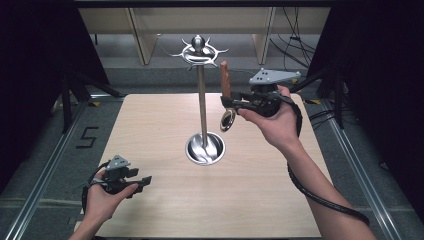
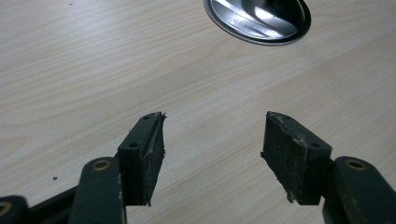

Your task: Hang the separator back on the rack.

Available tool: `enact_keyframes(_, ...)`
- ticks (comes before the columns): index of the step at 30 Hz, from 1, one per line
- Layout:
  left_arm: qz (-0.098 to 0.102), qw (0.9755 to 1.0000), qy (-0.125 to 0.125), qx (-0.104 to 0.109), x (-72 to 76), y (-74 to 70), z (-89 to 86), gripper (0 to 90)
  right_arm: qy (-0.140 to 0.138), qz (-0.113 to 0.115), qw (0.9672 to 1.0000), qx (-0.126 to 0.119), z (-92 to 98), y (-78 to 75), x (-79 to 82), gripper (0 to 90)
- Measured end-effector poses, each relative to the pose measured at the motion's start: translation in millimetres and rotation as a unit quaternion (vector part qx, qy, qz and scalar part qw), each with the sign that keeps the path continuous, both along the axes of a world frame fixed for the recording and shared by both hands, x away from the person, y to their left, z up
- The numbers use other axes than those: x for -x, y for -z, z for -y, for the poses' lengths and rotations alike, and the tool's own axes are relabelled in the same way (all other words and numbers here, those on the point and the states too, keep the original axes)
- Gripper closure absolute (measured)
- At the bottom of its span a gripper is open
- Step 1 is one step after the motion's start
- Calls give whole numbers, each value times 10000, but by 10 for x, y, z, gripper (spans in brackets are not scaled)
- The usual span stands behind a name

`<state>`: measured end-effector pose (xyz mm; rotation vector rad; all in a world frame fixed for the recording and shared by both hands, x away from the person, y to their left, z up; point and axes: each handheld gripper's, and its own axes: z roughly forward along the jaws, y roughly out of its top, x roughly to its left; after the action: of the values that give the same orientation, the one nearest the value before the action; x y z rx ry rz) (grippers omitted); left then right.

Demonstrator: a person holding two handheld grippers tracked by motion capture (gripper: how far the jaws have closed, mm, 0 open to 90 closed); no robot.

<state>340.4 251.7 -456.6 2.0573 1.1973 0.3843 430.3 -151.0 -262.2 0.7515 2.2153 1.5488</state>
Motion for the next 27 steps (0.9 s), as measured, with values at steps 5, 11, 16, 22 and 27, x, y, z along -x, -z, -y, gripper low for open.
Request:
enact_keyframes(5, -2, 10000, 21, -34, 0, -2, -6, 379, 20, -25, 10000, 25, -27, 1, -7, 690)
enact_keyframes(11, -82, 9999, 54, 64, -2, 1, 0, 379, 28, -62, 10000, 38, -51, 0, -23, 690)
enact_keyframes(16, -84, 9999, 42, 47, -1, 1, 9, 379, 82, -68, 9999, 94, -76, -6, -41, 690)
enact_keyframes(22, -76, 9999, 39, 60, -1, 7, 11, 379, 133, -160, 9998, 70, -121, -8, -63, 689)
enact_keyframes(27, -77, 9999, 99, -24, -2, -3, -1, 378, 179, -180, 9997, 73, -168, -7, -86, 689)
